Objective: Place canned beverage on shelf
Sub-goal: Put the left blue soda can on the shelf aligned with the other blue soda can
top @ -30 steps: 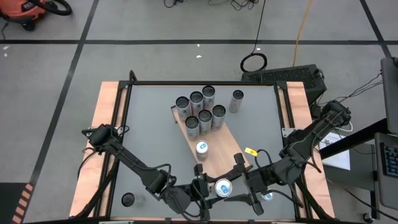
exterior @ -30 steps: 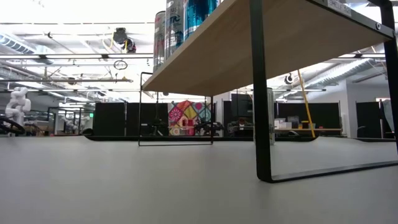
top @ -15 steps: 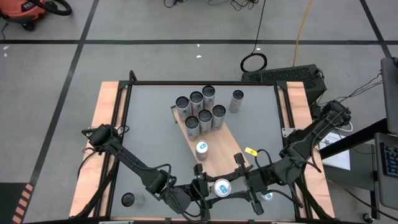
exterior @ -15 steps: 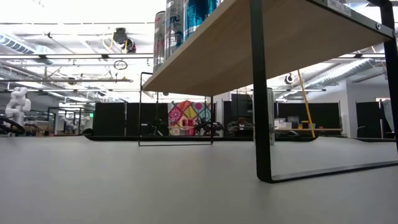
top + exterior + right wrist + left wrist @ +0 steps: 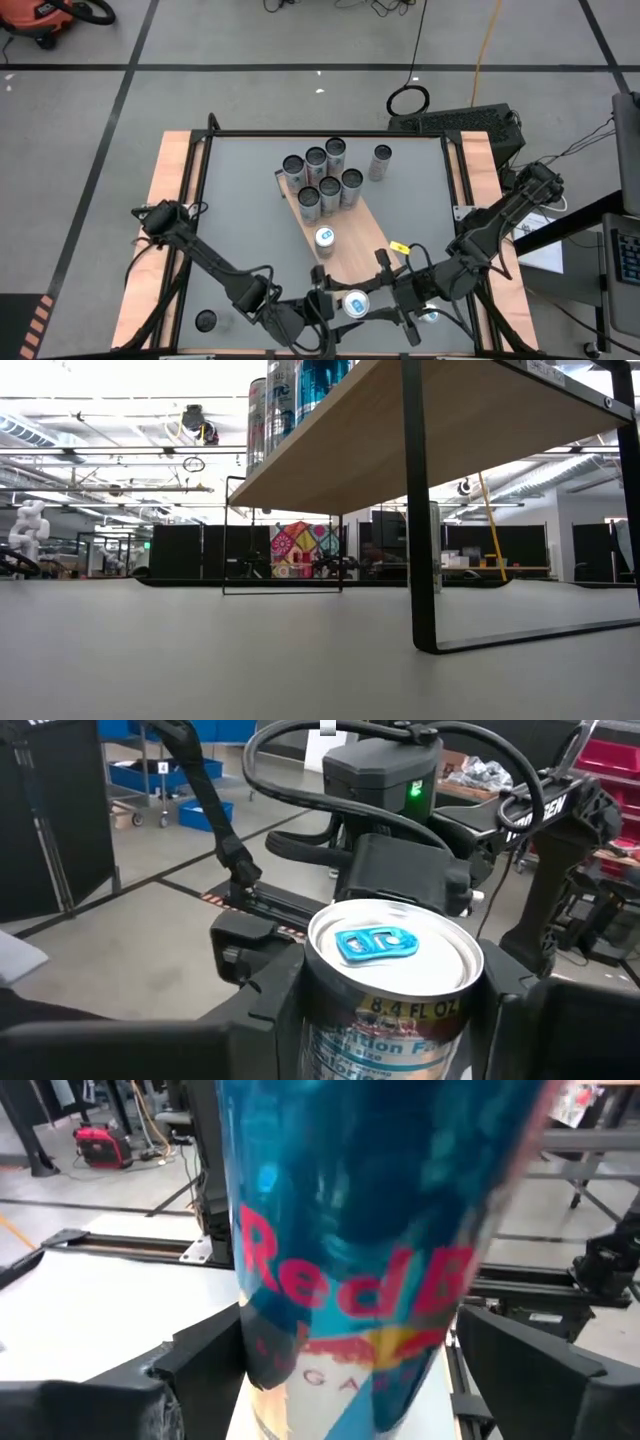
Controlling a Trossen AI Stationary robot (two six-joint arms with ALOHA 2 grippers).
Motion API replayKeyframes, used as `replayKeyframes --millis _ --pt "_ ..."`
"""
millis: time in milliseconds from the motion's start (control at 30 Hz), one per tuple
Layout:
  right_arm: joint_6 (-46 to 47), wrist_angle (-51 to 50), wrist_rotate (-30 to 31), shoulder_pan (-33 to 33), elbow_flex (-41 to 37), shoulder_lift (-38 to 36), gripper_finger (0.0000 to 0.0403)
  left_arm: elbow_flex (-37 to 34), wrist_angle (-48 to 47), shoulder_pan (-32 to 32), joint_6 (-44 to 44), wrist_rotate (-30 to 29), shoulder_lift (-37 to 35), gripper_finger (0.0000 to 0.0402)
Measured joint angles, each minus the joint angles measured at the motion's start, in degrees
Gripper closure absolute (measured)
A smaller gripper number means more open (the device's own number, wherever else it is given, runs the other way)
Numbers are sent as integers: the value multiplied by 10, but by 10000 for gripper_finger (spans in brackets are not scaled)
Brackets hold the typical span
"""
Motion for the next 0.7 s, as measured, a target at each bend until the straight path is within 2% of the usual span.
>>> replayKeyframes --millis 233,467,633,700 --pt "-15 -2 -41 -2 -14 -15 272 0 -17 -26 23 -22 -24 58" --pt "-18 41 -41 -5 -68 -39 272 0 -40 -51 64 -36 -69 59" --pt "-32 43 -44 -23 -91 -61 272 0 -85 -62 68 -96 -105 59" --pt "-37 42 -63 -39 -99 -70 272 0 -99 -63 67 -112 -112 59"
